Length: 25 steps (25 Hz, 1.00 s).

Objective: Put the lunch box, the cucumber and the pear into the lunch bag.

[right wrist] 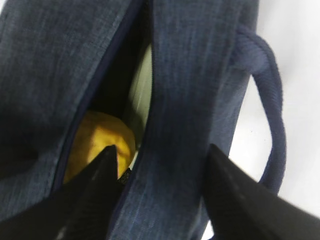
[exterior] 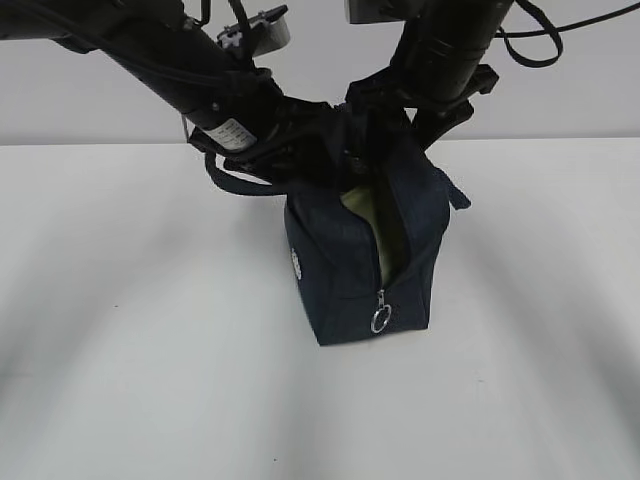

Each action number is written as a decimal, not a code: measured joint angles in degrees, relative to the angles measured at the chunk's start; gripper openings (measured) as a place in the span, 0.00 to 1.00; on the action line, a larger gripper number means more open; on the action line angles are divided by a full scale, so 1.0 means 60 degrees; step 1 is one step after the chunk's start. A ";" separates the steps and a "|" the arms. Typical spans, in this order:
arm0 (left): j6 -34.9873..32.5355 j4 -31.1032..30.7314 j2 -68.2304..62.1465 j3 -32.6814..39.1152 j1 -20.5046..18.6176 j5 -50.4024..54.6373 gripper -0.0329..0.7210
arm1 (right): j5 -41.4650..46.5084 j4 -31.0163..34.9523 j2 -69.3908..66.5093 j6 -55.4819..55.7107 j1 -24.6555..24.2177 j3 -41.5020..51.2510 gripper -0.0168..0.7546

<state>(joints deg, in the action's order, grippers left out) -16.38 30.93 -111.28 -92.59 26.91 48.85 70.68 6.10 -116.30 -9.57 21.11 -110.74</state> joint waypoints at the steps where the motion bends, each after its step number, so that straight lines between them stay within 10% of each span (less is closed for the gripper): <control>1: 0.0000 -0.0009 0.0000 0.0000 0.0000 0.0000 0.60 | 0.0000 0.0000 0.0000 0.0000 0.0000 0.0000 0.57; 13: 0.0000 -0.0347 0.0940 0.0000 0.0000 -0.0085 0.74 | 0.0058 -0.0068 0.1540 0.0224 0.0000 0.0721 0.60; 25: -0.0417 -0.0557 0.2559 0.1520 0.0000 -0.0050 0.72 | -0.2566 0.0076 0.5596 -0.0492 0.0000 0.6021 0.60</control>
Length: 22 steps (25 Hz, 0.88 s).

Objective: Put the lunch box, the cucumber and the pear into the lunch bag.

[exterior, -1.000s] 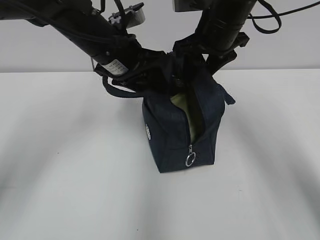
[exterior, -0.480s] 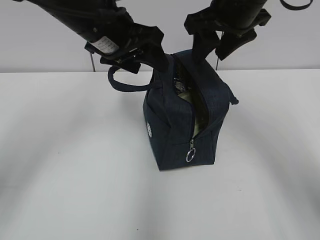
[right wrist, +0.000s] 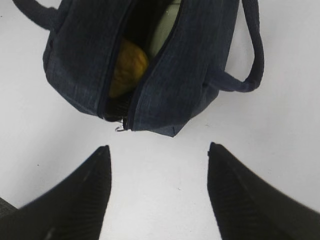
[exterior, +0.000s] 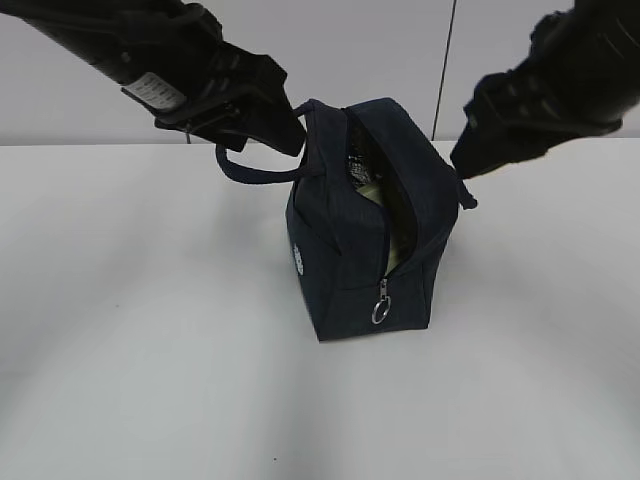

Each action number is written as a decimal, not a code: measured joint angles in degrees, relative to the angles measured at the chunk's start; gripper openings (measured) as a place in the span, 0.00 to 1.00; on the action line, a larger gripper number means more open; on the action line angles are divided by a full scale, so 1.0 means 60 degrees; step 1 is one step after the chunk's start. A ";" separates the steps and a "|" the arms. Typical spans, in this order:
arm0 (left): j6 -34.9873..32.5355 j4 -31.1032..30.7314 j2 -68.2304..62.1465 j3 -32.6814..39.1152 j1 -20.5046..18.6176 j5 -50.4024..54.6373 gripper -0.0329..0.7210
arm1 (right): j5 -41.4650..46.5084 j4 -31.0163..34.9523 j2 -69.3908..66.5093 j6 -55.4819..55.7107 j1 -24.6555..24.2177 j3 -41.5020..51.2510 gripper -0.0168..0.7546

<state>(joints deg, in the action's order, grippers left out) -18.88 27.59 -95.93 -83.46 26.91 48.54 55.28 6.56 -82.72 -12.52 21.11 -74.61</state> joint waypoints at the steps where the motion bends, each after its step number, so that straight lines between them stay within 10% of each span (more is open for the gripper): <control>1: -0.0081 0.0000 0.0191 0.0196 0.0000 0.0000 0.71 | -0.0333 0.0019 0.0314 -0.0094 0.0000 0.0530 0.60; 14: -0.0518 0.0037 0.2033 0.2068 0.0016 -0.0041 0.64 | -0.4302 0.0789 0.2030 -0.1586 0.0000 0.5879 0.60; 22: -0.0538 0.0037 0.2105 0.2121 0.0016 -0.0030 0.63 | -0.4883 0.1345 0.2030 -0.1925 0.0000 0.6307 0.61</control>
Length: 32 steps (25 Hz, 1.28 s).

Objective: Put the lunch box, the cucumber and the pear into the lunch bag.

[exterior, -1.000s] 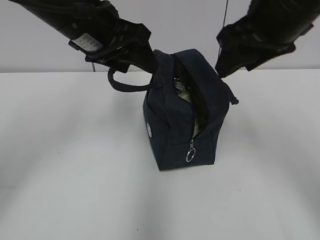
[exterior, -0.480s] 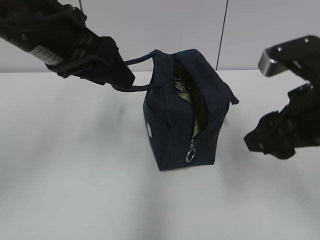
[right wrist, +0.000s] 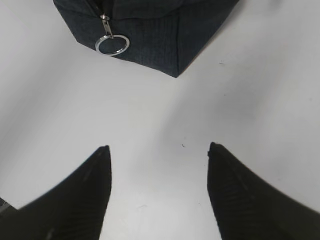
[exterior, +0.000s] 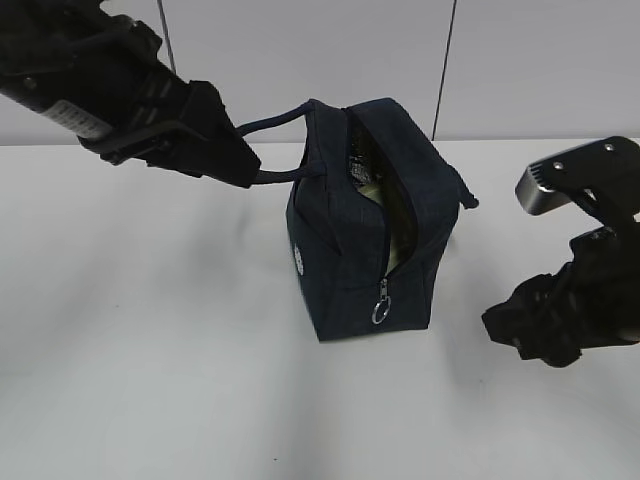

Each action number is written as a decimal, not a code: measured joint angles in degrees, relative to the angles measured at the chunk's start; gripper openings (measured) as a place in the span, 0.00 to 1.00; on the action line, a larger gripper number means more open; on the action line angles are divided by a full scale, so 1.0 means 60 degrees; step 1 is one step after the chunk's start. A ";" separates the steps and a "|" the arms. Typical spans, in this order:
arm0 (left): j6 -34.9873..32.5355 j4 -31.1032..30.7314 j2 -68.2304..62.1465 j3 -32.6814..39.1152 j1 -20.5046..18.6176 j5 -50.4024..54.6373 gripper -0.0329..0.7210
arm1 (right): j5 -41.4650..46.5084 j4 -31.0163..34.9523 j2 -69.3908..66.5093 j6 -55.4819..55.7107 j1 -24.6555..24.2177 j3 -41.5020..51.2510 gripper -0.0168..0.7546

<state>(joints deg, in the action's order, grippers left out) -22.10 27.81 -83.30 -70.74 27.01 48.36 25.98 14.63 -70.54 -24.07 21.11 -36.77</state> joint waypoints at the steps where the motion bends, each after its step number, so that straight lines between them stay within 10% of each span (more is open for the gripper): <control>1: 0.0000 0.0000 0.0000 0.0000 0.0000 0.0000 0.63 | -0.0063 0.0104 0.0000 0.0002 0.0000 0.0000 0.61; 9: -0.0017 -0.0008 0.0000 0.0000 0.0000 0.0000 0.62 | -0.0425 0.2133 -0.0646 -0.2151 0.0000 0.0000 0.61; 21: -0.0017 -0.0018 0.0000 0.0000 0.0000 0.0048 0.62 | 0.0696 0.9145 -0.2885 -1.0823 0.0000 0.0000 0.61; 32: -0.0017 -0.0047 0.0000 0.0000 0.0000 0.0141 0.62 | -0.0064 1.1052 -0.3138 -1.3631 0.0000 0.0000 0.61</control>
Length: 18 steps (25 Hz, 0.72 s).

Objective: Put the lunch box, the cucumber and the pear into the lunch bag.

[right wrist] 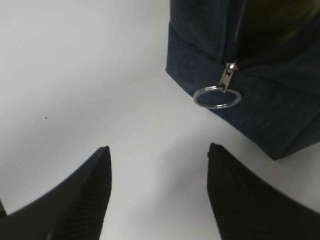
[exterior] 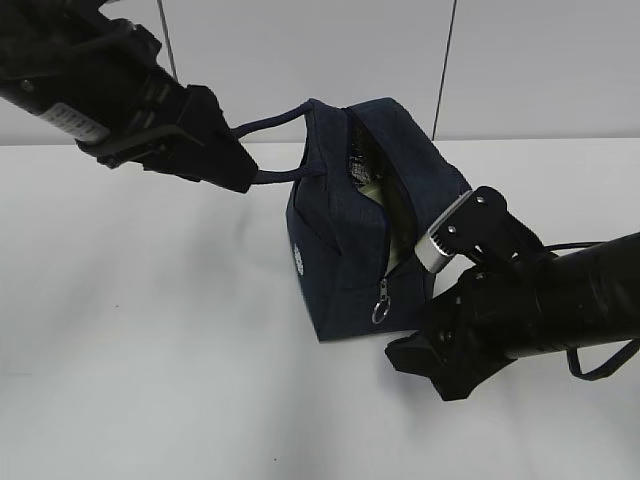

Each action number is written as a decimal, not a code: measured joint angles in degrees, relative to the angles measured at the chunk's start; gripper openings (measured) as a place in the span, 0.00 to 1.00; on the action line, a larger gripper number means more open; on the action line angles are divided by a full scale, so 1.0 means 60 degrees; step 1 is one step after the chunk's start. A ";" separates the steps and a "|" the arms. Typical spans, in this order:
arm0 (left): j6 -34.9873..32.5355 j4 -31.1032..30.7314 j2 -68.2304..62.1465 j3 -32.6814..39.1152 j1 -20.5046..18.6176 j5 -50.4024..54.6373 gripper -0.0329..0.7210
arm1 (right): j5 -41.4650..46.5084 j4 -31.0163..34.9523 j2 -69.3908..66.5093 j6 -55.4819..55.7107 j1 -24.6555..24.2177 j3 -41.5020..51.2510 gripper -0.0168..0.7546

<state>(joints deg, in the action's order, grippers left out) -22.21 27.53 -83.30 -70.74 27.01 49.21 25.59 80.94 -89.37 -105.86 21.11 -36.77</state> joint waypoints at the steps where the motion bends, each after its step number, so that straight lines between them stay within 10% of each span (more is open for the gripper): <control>1: 0.0000 -0.0003 0.0000 0.0000 0.0000 0.0020 0.62 | -0.0077 0.0198 -0.0038 -0.0278 0.0000 0.0000 0.60; 9: 0.0000 -0.0011 0.0000 0.0000 0.0000 0.0072 0.62 | -0.0226 0.3499 -0.1084 -0.4085 0.0000 -0.0017 0.60; 18: 0.0000 -0.0021 0.0000 0.0000 0.0000 0.0075 0.62 | -0.0065 0.3842 -0.1926 -0.5013 0.0000 -0.0536 0.61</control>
<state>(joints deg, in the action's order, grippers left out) -22.21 27.40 -83.30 -70.74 27.01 49.66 25.21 104.00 -100.93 -135.93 21.11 -39.98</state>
